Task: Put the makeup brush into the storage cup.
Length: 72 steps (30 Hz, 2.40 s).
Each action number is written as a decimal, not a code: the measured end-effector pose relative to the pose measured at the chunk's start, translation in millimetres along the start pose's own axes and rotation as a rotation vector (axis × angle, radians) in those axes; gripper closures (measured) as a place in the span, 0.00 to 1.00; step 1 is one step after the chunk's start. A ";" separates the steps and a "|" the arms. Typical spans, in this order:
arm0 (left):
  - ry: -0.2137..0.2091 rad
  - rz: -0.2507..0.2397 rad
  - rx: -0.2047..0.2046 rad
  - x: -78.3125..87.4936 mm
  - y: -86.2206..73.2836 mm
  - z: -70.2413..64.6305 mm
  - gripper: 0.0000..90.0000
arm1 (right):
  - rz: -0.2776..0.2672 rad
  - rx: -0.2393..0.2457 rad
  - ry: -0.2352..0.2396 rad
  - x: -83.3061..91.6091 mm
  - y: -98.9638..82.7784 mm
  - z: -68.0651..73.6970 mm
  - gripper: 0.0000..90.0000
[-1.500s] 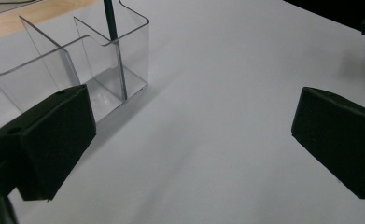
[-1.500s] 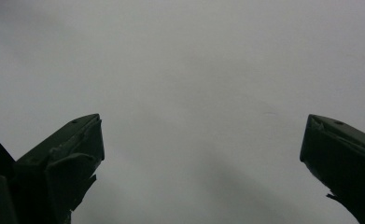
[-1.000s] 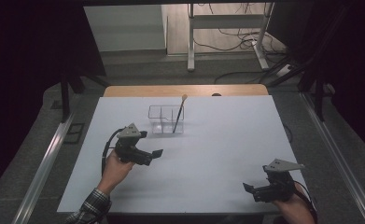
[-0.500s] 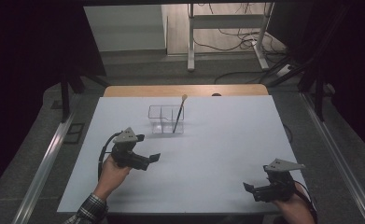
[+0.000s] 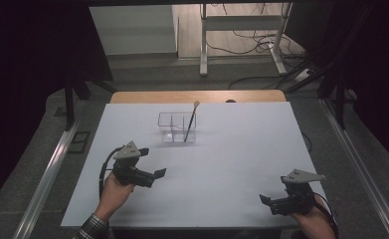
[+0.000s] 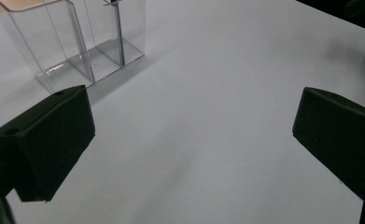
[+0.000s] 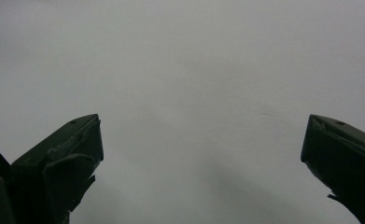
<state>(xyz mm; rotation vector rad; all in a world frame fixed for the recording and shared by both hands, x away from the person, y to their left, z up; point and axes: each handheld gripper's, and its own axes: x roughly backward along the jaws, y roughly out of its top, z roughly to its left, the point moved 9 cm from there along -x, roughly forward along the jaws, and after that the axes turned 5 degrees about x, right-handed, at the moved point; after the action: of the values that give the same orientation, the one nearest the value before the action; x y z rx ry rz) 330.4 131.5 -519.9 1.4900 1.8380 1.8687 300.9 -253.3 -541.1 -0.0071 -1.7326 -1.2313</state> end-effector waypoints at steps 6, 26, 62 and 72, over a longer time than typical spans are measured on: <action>0.009 -0.002 0.014 7.5 -7.3 0.8 0.00 | 0.001 0.000 0.000 -0.2 0.0 -0.1 0.00; 0.051 0.014 0.015 26.9 -29.0 2.4 0.00 | 0.006 0.001 0.002 -0.5 -0.3 0.5 0.00; 0.168 0.014 0.083 78.8 -70.7 21.7 0.00 | 0.006 0.001 -0.002 -0.5 -0.3 0.2 0.00; 0.208 0.029 0.104 91.0 -87.6 28.9 0.00 | 0.005 0.002 -0.002 -0.5 -0.2 -0.1 0.00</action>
<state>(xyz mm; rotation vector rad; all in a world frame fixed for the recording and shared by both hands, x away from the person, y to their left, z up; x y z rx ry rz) 258.5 235.2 -549.4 1.4073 2.0427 2.0396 301.1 -253.2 -541.5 -0.0117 -1.7349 -1.2261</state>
